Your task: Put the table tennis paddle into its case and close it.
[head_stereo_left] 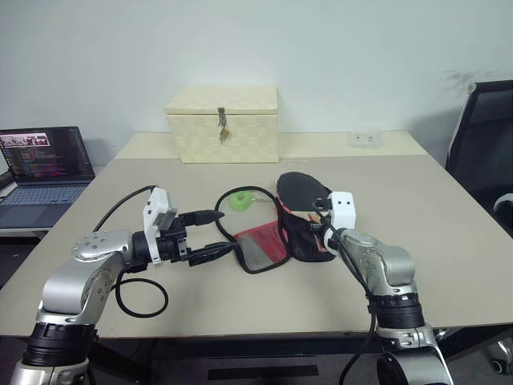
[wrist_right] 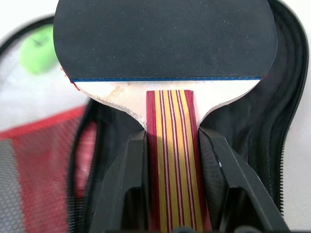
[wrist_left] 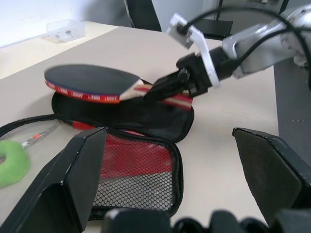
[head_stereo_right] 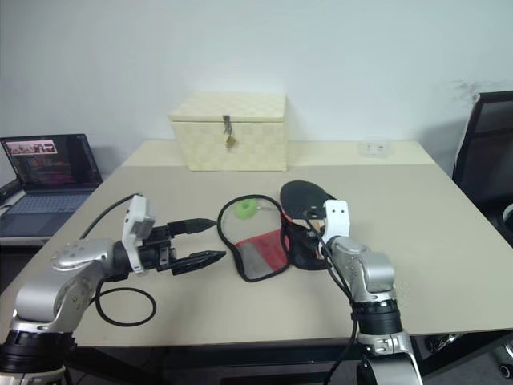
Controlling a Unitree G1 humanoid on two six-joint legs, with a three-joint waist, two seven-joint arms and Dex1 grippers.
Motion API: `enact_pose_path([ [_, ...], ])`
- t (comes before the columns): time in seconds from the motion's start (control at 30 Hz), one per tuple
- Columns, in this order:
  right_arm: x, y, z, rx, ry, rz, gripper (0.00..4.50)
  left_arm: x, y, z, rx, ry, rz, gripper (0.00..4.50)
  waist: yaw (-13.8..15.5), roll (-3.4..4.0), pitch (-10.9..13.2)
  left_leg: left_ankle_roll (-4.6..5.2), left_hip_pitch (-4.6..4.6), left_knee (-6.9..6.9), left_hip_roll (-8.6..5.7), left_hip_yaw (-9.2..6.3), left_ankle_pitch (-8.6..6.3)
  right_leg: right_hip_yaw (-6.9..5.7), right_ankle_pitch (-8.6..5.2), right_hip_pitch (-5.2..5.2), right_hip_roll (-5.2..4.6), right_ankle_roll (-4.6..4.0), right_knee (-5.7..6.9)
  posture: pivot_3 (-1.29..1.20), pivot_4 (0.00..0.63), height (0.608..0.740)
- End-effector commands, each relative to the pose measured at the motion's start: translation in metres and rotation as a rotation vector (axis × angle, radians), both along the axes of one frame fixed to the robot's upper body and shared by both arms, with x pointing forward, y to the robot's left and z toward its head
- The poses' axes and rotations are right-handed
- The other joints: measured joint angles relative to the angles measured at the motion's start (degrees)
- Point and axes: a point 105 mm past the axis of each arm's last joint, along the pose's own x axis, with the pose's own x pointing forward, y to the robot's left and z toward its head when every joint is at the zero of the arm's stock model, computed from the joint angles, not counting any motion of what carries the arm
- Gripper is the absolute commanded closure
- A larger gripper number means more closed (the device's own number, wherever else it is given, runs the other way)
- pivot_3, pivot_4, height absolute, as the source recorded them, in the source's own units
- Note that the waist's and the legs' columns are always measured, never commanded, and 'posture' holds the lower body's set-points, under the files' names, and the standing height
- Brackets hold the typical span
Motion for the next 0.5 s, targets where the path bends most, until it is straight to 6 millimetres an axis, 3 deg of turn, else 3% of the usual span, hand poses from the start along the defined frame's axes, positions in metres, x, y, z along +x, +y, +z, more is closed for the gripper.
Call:
enact_pose_path([
  [0.03,0.0081,0.0015,0.0161,-0.004,-0.093,-0.017,3.44,-0.0041,0.0009,0.0112,0.014,-0.053,0.002,0.0,-0.03,0.0,0.0,0.0,0.0,0.0,0.0,0.0,0.0,0.0,0.0,0.0,0.0,0.0,0.0,0.0,0.15,0.74],
  [0.5,0.0093,-0.0052,0.0069,-0.088,-0.073,-0.047,3.44,-0.0041,0.0022,0.0088,0.017,-0.052,0.014,0.0,-0.16,0.0,0.0,0.0,0.0,0.0,0.01,-0.01,0.0,0.0,0.0,0.0,0.0,0.0,0.0,0.0,0.15,0.74],
])
